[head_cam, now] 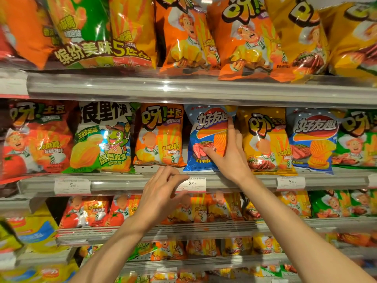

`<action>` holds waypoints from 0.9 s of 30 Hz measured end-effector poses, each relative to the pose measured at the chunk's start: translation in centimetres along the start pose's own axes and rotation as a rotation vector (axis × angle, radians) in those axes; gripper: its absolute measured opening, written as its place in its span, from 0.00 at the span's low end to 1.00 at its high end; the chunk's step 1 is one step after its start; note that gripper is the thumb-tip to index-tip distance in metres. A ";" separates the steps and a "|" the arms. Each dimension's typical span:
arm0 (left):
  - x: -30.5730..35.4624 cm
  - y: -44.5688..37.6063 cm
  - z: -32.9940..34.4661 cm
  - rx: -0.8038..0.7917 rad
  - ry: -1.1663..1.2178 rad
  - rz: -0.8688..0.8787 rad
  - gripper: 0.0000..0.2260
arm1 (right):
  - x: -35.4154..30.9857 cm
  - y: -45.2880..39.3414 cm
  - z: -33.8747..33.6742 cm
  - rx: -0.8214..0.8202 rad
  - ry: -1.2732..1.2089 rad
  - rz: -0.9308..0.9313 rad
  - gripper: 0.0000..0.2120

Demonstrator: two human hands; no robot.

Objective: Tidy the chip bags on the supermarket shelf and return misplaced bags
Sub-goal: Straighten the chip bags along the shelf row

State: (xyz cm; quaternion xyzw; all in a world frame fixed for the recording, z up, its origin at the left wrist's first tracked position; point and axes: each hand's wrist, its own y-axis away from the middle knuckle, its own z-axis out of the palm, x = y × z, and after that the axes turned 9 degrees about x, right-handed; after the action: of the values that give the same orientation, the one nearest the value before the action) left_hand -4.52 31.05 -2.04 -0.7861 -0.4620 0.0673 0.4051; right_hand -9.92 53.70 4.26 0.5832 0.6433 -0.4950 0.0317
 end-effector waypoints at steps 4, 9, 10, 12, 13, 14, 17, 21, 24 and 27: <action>-0.3 0.5 0.0 -0.016 0.060 0.004 0.20 | -0.4 2.0 -0.5 0.037 -0.028 -0.023 0.46; -0.4 2.4 -0.2 0.072 0.218 -0.008 0.19 | -0.2 7.2 -1.7 -0.049 0.070 0.012 0.39; -0.5 3.0 -0.3 0.093 0.240 -0.016 0.18 | -0.1 8.3 -1.8 -0.063 0.087 0.023 0.39; -0.5 3.9 -0.3 0.120 0.247 -0.034 0.17 | 0.3 10.5 -1.7 -0.056 0.118 0.007 0.38; -0.4 4.4 -0.4 0.133 0.232 -0.053 0.17 | 0.6 11.6 -1.4 -0.043 0.143 -0.013 0.37; -0.4 4.9 -0.3 0.148 0.221 -0.073 0.17 | 0.9 12.8 -1.2 -0.035 0.167 -0.024 0.37; -0.1 6.3 0.0 0.186 0.207 -0.113 0.17 | 2.1 16.2 -0.8 -0.045 0.145 0.024 0.38; 0.5 8.5 0.5 0.161 0.250 -0.184 0.21 | 3.8 20.0 -1.9 -0.170 0.220 0.133 0.41; 1.2 10.3 0.6 0.095 0.271 -0.296 0.23 | 4.6 21.5 -3.3 -0.190 0.205 0.244 0.39; 2.2 11.4 0.9 0.058 0.275 -0.368 0.24 | 6.0 22.0 -4.9 -0.173 0.217 0.270 0.35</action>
State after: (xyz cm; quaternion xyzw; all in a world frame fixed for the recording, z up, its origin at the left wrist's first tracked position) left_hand 3.87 30.50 -10.02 -0.6783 -0.5360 -0.1023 0.4922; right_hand 7.99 57.54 -10.17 0.7093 0.5990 -0.3634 0.0783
